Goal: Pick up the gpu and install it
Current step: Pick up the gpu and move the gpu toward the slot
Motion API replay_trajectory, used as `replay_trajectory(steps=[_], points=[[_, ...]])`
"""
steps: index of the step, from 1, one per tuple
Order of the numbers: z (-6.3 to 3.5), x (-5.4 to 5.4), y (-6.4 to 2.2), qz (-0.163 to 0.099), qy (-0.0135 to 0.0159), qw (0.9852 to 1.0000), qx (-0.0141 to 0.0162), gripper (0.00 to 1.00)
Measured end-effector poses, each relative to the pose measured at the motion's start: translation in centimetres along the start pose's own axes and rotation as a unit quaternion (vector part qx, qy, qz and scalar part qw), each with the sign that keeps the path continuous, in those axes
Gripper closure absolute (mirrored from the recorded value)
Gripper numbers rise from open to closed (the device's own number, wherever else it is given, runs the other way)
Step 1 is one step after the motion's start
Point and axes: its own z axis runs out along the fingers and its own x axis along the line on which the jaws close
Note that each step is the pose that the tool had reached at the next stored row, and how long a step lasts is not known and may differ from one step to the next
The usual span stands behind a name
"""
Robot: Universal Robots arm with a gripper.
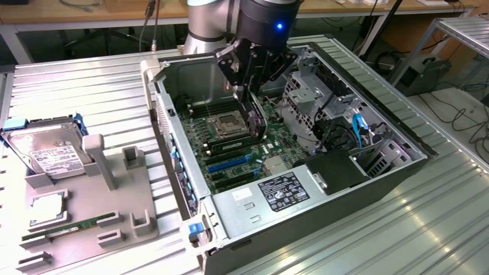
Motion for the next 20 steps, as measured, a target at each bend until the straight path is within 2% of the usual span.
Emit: replay_trajectory(steps=[8, 20], points=[[0.29, -1.7, 0.1, -0.001, 0.0007, 1.0, 0.0, 0.74], [0.59, -3.7, 0.22, -0.001, 0.0016, 1.0, 0.0001, 0.74]])
